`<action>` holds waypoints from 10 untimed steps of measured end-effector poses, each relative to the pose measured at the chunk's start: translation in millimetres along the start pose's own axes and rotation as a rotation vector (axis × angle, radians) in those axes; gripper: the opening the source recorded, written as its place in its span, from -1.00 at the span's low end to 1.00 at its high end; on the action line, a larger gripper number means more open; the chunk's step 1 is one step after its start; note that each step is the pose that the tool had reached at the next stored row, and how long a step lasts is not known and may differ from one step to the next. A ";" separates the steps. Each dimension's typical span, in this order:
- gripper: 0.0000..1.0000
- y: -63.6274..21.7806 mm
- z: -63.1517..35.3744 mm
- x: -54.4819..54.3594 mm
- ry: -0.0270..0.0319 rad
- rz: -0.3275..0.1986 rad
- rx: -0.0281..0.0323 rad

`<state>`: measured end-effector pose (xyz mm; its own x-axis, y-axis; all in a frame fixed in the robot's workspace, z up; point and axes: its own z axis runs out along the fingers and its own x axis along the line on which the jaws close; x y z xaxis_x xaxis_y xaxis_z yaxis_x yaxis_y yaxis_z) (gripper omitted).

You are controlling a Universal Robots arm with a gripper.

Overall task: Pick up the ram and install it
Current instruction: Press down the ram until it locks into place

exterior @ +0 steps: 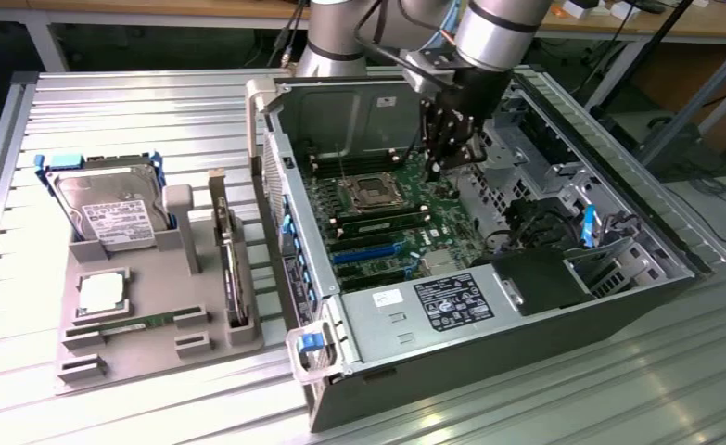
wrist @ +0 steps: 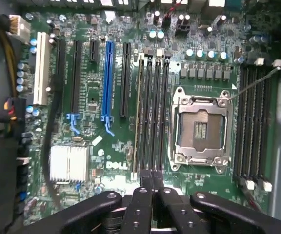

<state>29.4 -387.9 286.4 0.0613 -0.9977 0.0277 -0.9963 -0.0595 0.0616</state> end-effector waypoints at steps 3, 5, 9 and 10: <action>-0.79 1.0 -17.9 0.5 0.0069 0.000 -0.0005; -0.79 1.5 -29.2 0.8 0.0079 0.001 -0.0007; -0.79 1.9 -39.8 1.1 0.0075 0.001 -0.0036; -0.79 1.9 -39.8 1.1 0.0076 0.001 -0.0042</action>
<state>30.0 -387.9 326.3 0.0612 -0.9975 0.0353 -0.9961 -0.0588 0.0658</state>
